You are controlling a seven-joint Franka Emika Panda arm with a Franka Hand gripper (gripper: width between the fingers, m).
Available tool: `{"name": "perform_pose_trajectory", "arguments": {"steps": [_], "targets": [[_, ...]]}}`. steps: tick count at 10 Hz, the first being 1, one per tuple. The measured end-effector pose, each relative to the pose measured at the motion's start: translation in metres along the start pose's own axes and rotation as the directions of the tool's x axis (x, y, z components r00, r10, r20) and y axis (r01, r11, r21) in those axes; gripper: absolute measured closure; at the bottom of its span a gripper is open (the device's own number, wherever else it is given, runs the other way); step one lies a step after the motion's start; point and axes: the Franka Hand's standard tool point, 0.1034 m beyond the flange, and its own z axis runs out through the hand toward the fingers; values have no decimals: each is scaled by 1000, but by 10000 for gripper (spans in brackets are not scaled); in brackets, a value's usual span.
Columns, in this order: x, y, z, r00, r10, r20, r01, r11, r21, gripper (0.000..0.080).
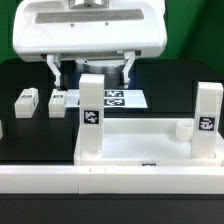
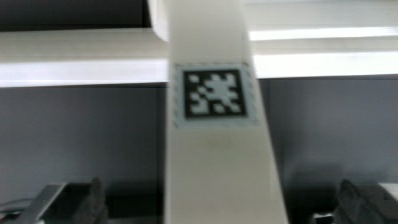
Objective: Assemble desk
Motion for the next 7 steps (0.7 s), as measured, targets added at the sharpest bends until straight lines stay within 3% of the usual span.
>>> {"name": "perform_pose_trajectory", "arguments": {"steps": [1, 2, 5, 7], "targets": [[9, -2, -3, 999, 13, 44, -14, 1000, 26, 150], [9, -1, -2, 997, 23, 67, -25, 999, 35, 150], [-1, -12, 3, 962, 70, 264, -100, 990, 103, 150], [-4, -19, 1, 940, 77, 332, -125, 984, 128, 150]]}}
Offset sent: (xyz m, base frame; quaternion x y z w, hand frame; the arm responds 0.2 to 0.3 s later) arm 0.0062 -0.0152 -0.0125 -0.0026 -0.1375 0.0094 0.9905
